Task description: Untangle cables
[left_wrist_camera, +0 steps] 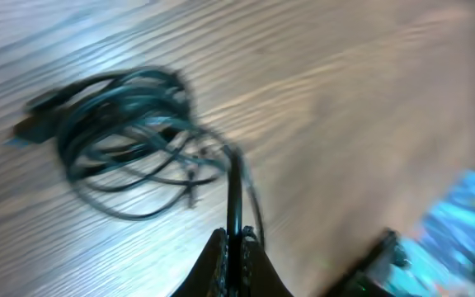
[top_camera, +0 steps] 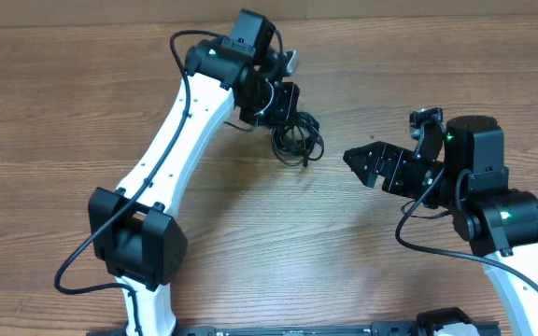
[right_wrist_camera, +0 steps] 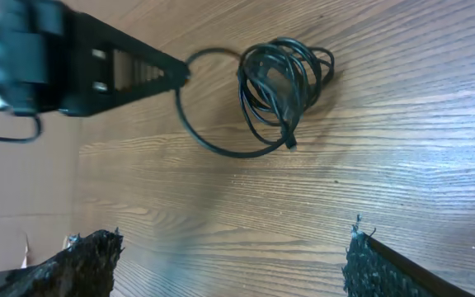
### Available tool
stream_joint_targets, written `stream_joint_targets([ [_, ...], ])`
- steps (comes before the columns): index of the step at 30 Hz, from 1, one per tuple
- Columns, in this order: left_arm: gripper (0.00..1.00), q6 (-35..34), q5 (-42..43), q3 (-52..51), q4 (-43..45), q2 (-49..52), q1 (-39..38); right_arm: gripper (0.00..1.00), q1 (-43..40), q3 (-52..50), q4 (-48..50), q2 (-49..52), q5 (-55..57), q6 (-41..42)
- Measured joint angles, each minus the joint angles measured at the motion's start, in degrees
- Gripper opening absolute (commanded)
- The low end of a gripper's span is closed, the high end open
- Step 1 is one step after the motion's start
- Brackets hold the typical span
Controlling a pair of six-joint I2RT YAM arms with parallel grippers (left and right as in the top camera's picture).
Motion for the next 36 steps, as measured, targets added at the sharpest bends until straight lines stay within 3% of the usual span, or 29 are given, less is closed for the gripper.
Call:
stream_joint_targets([
  [10,0.04,2.4,4.7,13.3,-3.9,-1.2,4.2,0.88,0.0,0.0,0.1,0.0,0.2,0.0],
  [23,0.04,2.1,-3.2,19.7,-5.9,-3.3,4.4,0.88,0.0,0.0,0.2,5.8,-0.9,0.0],
  [27,0.04,-0.9,-3.6,25.2,-5.8,-3.6,4.4,0.89,0.0,0.0,3.9,7.4,-4.9,-1.1],
  [32,0.04,-6.2,-2.2,28.9,-5.6,-4.6,4.4,1.0,0.0,0.0,9.4,7.6,-11.9,-6.5],
  [36,0.04,-9.1,1.2,30.6,-3.5,-4.6,4.3,1.0,0.0,0.0,11.6,7.6,-14.4,-10.8],
])
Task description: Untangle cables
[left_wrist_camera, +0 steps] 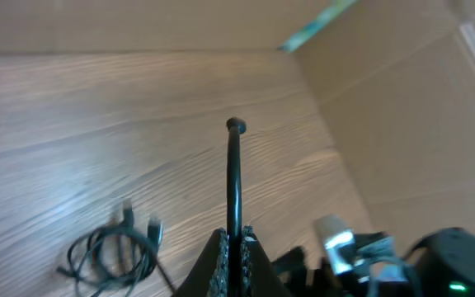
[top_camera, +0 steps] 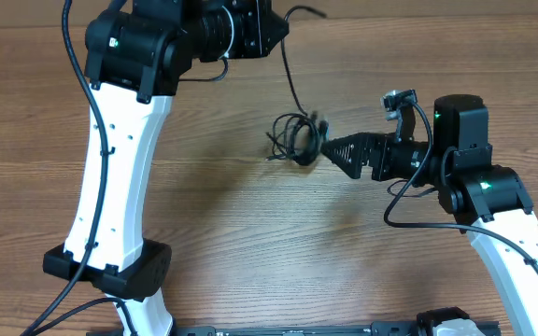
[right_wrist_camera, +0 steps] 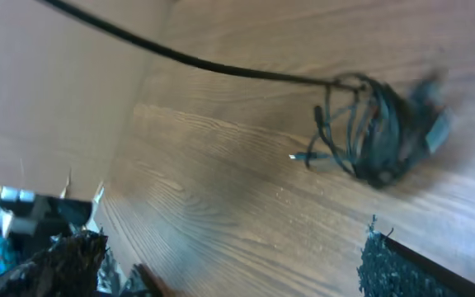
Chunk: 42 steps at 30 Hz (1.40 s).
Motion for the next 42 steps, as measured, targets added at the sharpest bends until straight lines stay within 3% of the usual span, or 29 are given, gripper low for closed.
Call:
stream_joint_targets([
  [7,0.04,-1.4,-0.4,6.9,0.3,0.0,0.0,1.0,0.0,0.0,0.3,0.0,0.7,-3.1],
  [17,0.04,-1.2,-15.3,9.8,-4.7,0.0,0.0,1.0,0.0,0.0,-3.2,0.0,5.5,-3.9],
  [29,0.04,0.7,-4.9,10.2,1.4,0.0,0.1,1.0,0.0,0.0,-4.1,0.0,8.3,-1.9],
  [35,0.04,-1.1,-8.7,10.2,-8.4,0.1,-1.5,1.0,0.0,0.0,-4.3,0.0,8.6,-1.0],
  [42,0.04,-2.0,-10.4,10.9,-4.2,0.0,-4.6,1.0,0.0,0.0,-4.8,0.0,8.6,-0.9],
])
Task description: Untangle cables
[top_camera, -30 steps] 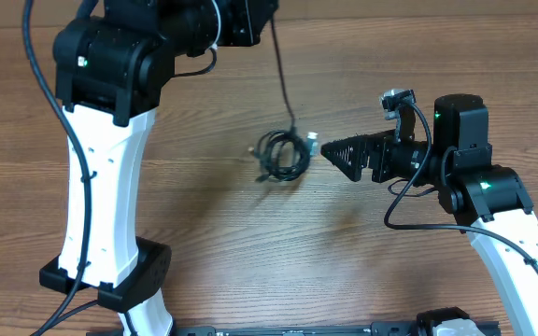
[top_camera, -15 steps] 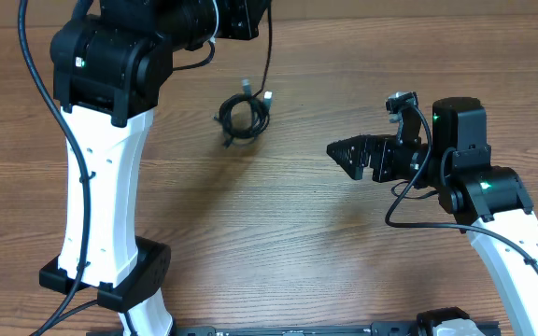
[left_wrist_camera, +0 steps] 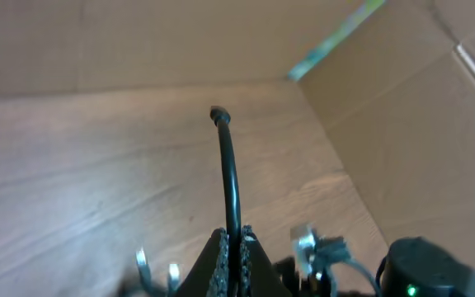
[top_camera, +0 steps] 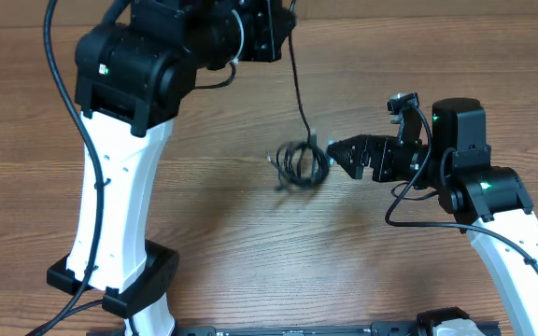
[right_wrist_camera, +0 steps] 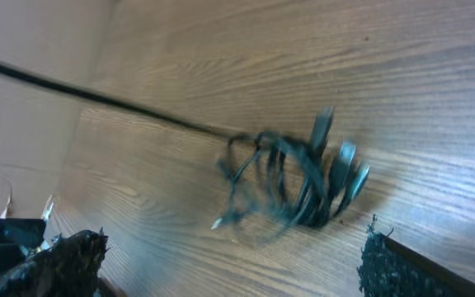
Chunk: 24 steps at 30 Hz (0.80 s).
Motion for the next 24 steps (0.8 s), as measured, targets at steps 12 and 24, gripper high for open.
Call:
stream_joint_targets([
  [12,0.04,-0.2,-14.3,2.5,-12.0,-2.1,-0.2,1.0,0.0,0.0,-0.1,0.0,0.0,0.1],
  [24,0.04,-0.2,-9.6,2.4,-5.5,1.1,-0.3,1.0,0.0,0.0,-0.9,0.0,0.3,2.6],
])
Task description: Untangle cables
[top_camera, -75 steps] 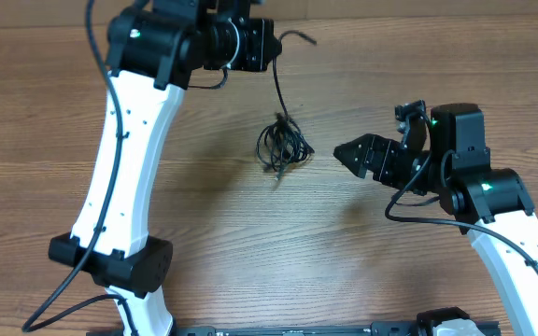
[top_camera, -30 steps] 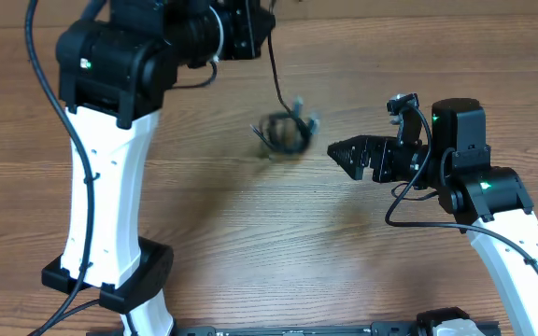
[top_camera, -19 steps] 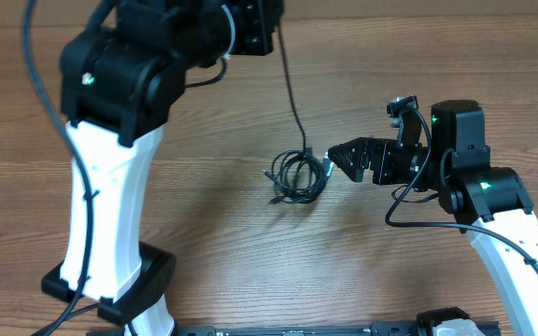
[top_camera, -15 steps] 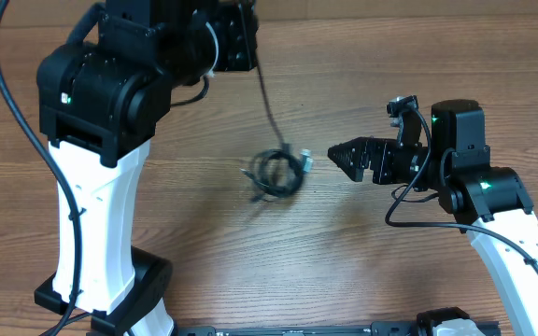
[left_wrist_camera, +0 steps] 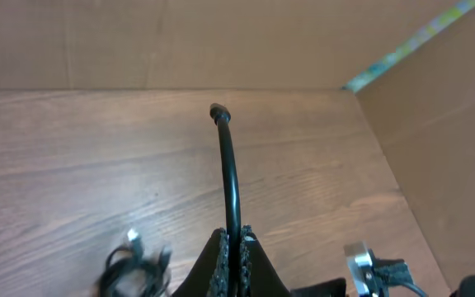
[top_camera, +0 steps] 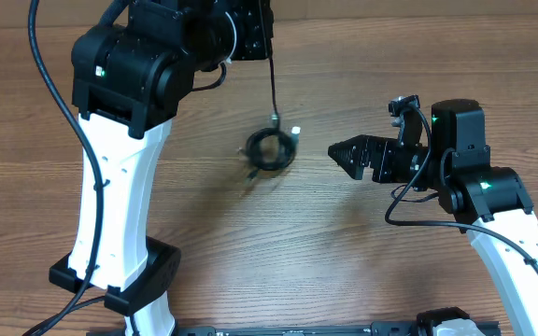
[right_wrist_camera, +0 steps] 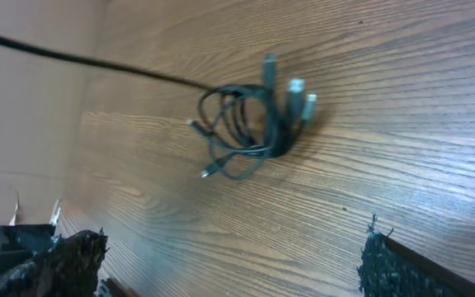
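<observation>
A black cable bundle (top_camera: 271, 149) with several plugs sticking out is below my raised left gripper (top_camera: 269, 52). That gripper (left_wrist_camera: 233, 240) is shut on one black strand (left_wrist_camera: 228, 165), which runs taut down to the bundle (left_wrist_camera: 134, 266). My right gripper (top_camera: 336, 150) is to the right of the bundle, pointing at it from a short gap. Its fingers are spread wide with nothing between them (right_wrist_camera: 229, 264). The right wrist view shows the bundle (right_wrist_camera: 250, 128) loosely coiled, with the strand (right_wrist_camera: 97, 59) leading off to the left. Whether the bundle rests on the table or hangs just above it cannot be told.
A brown wooden table (top_camera: 418, 56) spreads on all sides. Cardboard walls (left_wrist_camera: 435, 124) stand behind the table at its far edge. The tall white left arm (top_camera: 120, 168) rises at the left of the bundle.
The bundle has shifted left and away from my right gripper's tips, and its plugs point another way. My left gripper still holds the strand high. The right gripper stays open in about the same place.
At first my left gripper was low beside the bundle on the table, shut on a strand, with the right gripper open farther right. Then the left arm stood raised with the strand drawn up, and the right gripper was close to the bundle. Now the bundle is farther left.
</observation>
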### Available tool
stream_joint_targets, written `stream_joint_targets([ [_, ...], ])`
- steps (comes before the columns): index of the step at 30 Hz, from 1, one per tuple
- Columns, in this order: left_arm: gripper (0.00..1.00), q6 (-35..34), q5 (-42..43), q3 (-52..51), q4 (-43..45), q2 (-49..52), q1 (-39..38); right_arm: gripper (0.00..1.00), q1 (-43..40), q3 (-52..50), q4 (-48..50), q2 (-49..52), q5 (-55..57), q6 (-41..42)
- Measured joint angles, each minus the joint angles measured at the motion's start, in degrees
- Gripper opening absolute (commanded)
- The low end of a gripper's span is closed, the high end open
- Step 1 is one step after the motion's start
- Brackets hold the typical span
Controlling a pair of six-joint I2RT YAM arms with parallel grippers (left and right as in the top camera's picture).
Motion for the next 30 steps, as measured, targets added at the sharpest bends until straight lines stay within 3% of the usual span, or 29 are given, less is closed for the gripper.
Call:
stream_joint_targets([
  [7,0.22,-0.1,-0.5,0.0,-4.3,0.0,0.0,1.0,0.0,0.0,0.2,1.6,0.3,0.3],
  [9,0.35,-0.1,-0.7,0.0,-5.6,0.0,0.0,1.0,0.0,0.0,0.4,2.8,0.3,0.8],
  [10,0.48,-0.1,-0.8,0.0,-6.1,0.0,0.0,1.0,0.0,0.0,0.5,3.4,0.3,1.2],
  [17,0.61,0.9,-7.2,0.0,-10.4,0.1,0.0,1.0,0.0,0.0,0.7,8.0,0.4,3.1],
  [24,0.97,1.3,-14.4,0.0,-14.8,0.5,0.0,0.96,0.0,0.0,3.7,11.1,0.5,3.8],
  [30,1.0,1.0,-16.6,0.0,-15.8,3.1,0.0,0.95,3.0,0.0,13.3,15.5,1.9,7.1],
])
